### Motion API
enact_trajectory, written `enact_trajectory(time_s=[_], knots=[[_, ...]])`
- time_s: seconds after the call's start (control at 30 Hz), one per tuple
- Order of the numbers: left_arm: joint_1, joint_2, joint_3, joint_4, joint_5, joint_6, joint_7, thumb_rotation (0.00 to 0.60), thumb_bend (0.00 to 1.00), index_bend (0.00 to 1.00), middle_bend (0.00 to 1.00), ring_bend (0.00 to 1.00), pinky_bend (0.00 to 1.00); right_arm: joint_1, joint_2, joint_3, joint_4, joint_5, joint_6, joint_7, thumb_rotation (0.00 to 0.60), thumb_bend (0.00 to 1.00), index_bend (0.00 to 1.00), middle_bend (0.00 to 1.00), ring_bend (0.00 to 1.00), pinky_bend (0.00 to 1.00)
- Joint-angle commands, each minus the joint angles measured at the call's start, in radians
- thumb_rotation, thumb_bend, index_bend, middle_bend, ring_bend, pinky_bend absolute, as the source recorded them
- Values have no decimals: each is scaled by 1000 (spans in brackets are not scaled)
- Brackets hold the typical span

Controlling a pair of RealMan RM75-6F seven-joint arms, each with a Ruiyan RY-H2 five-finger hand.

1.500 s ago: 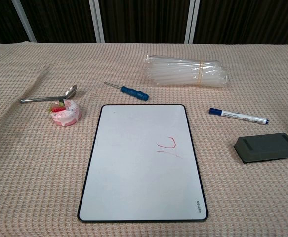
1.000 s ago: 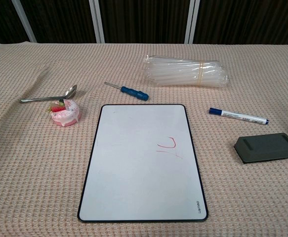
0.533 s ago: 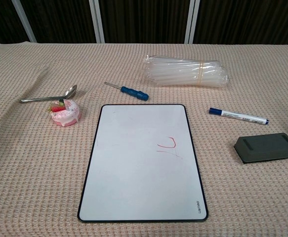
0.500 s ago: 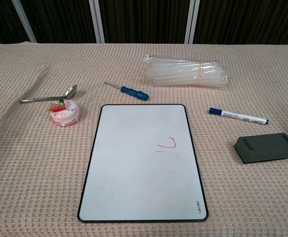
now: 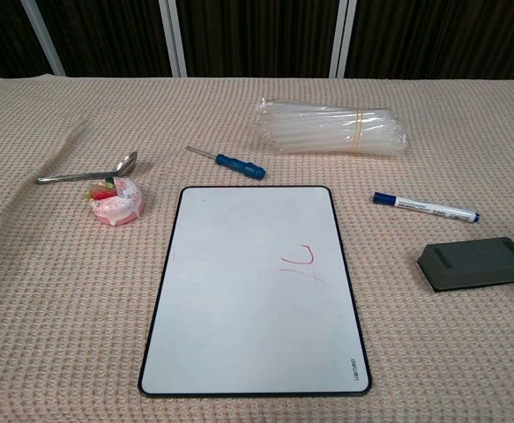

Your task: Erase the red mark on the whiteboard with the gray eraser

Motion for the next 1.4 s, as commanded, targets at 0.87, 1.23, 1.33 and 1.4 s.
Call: enact_trajectory(time_s=[0.87, 1.23, 1.33, 1.4], knots=[[-4, 13, -14, -9, -35, -17, -12, 600, 489, 163, 8, 0, 42, 363, -195, 82, 18, 380, -407, -356, 600, 234, 293, 318, 305, 287], [-4, 13, -12, -8, -37, -20, -5, 600, 490, 170, 8, 0, 43, 368, -217, 58, 40, 398, -372, -397, 600, 258, 364, 369, 358, 325], [-4, 13, -12, -9, -38, -21, -2, 600, 489, 171, 8, 0, 43, 369, -224, 53, 51, 399, -366, -401, 600, 282, 382, 380, 370, 341], [-4, 12, -12, -9, -38, -21, -1, 600, 489, 171, 8, 0, 43, 369, -229, 49, 58, 399, -364, -401, 600, 298, 389, 385, 377, 355]])
